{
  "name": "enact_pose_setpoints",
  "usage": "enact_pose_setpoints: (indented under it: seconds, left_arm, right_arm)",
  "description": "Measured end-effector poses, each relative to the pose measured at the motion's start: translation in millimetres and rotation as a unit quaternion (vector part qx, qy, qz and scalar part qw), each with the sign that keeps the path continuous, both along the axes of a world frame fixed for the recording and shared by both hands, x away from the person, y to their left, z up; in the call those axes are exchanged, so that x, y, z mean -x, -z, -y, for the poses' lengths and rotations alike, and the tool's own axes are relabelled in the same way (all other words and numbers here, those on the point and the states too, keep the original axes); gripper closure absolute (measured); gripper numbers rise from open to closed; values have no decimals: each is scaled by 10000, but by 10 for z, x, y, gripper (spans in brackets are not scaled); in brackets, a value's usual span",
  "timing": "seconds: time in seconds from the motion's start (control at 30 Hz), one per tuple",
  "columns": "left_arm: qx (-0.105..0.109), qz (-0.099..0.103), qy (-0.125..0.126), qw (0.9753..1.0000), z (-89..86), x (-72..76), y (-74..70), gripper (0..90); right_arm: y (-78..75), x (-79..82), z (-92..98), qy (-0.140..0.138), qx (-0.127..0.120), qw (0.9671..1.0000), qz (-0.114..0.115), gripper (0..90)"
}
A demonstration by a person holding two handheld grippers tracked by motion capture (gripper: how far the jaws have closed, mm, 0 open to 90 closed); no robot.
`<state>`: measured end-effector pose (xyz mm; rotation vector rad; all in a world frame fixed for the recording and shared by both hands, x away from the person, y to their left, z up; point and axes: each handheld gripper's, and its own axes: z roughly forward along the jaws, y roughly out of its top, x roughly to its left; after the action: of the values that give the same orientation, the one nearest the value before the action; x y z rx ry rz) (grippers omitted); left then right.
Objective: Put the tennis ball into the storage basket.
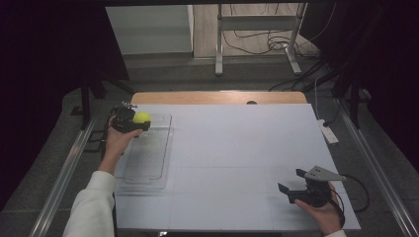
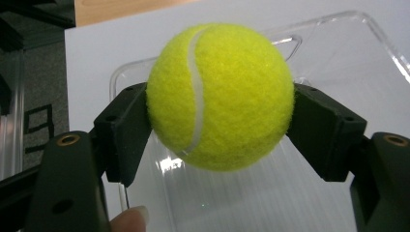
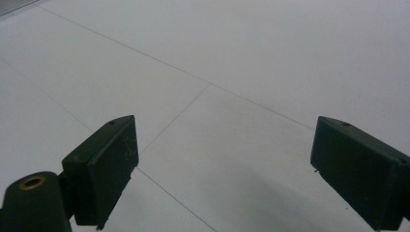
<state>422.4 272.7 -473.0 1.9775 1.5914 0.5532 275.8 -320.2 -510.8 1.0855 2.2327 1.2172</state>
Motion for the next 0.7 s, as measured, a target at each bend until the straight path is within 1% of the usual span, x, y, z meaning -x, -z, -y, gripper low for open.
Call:
enact_pose_setpoints:
  seconds: [0.13,0.23,0.33,0.5,0.67,0.7]
  left_arm:
    - [3,-51,0,10000,0,8,18,276]
    - [-48,-125,29,9999,12,8,36,276]
    - [-81,-159,37,9998,30,6,63,276]
    - [-128,-320,49,9994,51,-5,111,276]
    - [-133,-397,66,9991,64,-17,142,276]
    - [-160,-458,94,9988,79,-25,159,275]
  right_arm:
    - [-2,1,-6,-9,3,10000,0,100]
    - [0,-1,-6,-10,6,10000,-2,100]
    - [0,-3,-4,-7,3,10000,-1,100]
    - [1,-2,-5,-8,16,10000,-2,100]
    - [1,-3,-2,-4,11,10000,5,100]
    - [3,-4,-2,-7,13,10000,0,100]
